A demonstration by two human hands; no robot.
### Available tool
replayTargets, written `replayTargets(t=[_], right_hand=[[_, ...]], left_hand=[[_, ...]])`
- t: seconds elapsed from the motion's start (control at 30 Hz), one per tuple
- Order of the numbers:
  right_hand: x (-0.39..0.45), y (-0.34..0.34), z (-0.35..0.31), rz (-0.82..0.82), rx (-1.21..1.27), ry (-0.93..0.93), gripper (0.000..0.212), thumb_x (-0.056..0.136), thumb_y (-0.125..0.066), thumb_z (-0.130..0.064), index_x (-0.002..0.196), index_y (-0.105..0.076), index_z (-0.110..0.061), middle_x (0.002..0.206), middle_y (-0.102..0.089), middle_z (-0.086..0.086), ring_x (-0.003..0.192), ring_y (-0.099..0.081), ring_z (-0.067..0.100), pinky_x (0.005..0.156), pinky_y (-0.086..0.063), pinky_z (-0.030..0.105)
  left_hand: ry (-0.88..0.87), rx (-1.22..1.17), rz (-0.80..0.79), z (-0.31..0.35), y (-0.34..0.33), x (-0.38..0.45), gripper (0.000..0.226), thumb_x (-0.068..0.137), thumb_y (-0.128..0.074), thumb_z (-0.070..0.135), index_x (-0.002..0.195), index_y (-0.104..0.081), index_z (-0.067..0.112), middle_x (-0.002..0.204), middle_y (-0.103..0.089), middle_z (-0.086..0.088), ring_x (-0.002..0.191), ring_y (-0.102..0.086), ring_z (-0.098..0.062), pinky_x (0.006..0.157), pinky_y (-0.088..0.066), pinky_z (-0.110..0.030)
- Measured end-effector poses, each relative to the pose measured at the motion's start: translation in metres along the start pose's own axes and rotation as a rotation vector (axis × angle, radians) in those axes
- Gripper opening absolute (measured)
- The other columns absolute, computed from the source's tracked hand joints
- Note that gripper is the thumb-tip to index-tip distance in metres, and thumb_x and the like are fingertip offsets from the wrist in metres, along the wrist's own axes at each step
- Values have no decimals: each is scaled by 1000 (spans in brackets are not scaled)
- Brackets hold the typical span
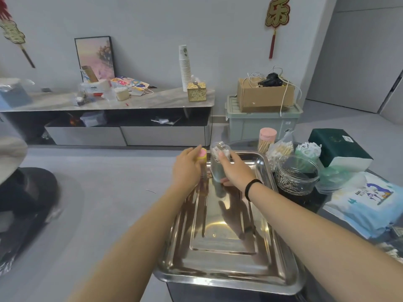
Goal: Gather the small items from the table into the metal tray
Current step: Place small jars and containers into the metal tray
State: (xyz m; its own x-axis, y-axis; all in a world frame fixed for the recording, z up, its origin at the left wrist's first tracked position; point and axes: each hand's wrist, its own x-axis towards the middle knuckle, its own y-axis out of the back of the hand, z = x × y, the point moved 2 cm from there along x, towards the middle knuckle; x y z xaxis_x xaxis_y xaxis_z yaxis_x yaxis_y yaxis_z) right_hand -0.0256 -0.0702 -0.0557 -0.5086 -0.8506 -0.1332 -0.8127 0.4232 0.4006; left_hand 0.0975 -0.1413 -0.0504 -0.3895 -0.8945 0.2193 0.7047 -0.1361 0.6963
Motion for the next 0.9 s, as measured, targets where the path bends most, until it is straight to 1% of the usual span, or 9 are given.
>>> replayTargets(t=[0.1, 0.17, 0.27, 0.4, 0.57, 0.67, 0.73, 0.8, 0.9], right_hand=[[2, -8, -6, -26, 5, -15, 67, 88, -34, -63, 141, -29, -23, 110, -64, 6, 80, -72, 25, 68, -59, 30], [2, -14, -8, -48, 61, -34, 65, 89, -35, -61, 139, -27, -21, 99, -63, 6, 82, -72, 26, 68, -59, 30], [4, -18, -10, -62, 137, -74, 64, 89, -39, -59, 137, -23, -19, 99, -62, 8, 79, -69, 25, 68, -58, 30], [3, -19, -11, -114, 147, -120, 71, 86, -42, -63, 136, -21, -17, 86, -62, 6, 75, -67, 22, 67, -57, 29], [-15, -3, -14, -121, 71, -89, 73, 89, -40, -59, 142, -16, -15, 102, -64, 12, 68, -64, 18, 54, -51, 24], [-34, 16, -13, -70, 7, -6, 70, 90, -43, -56, 141, -23, -13, 85, -65, 7, 72, -67, 23, 65, -56, 32], [-49, 33, -9, -16, -41, 55, 62, 91, -46, -50, 137, -32, -11, 77, -64, 5, 68, -64, 22, 64, -55, 31], [-64, 51, -6, 21, -146, 116, 56, 91, -47, -47, 133, -39, -11, 92, -67, 8, 78, -65, 22, 72, -52, 34], [-84, 80, 2, 42, -247, 183, 46, 92, -50, -39, 128, -47, -11, 114, -61, 7, 104, -59, 24, 82, -44, 30]], left_hand=[[4, -23, -9, -1, 1, 3, 37, 94, -51, 14, 131, -57, 17, 133, -57, -8, 119, -53, -26, 104, -40, -35], [2, -27, 5, -1, 1, 5, 37, 93, -52, 12, 130, -58, 15, 129, -60, -9, 117, -55, -26, 102, -42, -35], [25, -39, 18, -2, 3, 7, 39, 93, -51, 9, 132, -55, 13, 129, -60, -11, 116, -55, -26, 102, -43, -37], [47, -73, -17, -5, 6, 5, 44, 93, -52, 8, 136, -50, 15, 132, -58, -10, 119, -53, -27, 105, -42, -39], [37, -44, -12, 5, 13, -9, 47, 92, -54, 11, 138, -47, 16, 135, -55, -8, 122, -51, -24, 102, -39, -31], [0, 18, 35, 18, 18, -27, 44, 91, -56, 17, 135, -50, 16, 136, -52, -7, 124, -47, -22, 105, -37, -33], [-28, 63, 39, 33, 17, -42, 42, 91, -57, 22, 132, -52, 19, 135, -52, -7, 123, -48, -22, 107, -36, -37], [-45, 77, 13, 49, 11, -56, 40, 91, -57, 25, 131, -53, 21, 135, -51, -7, 124, -47, -23, 105, -36, -37], [-65, 57, -30, 72, -3, -71, 39, 90, -58, 30, 128, -55, 23, 135, -52, -5, 126, -46, -23, 107, -34, -39]])
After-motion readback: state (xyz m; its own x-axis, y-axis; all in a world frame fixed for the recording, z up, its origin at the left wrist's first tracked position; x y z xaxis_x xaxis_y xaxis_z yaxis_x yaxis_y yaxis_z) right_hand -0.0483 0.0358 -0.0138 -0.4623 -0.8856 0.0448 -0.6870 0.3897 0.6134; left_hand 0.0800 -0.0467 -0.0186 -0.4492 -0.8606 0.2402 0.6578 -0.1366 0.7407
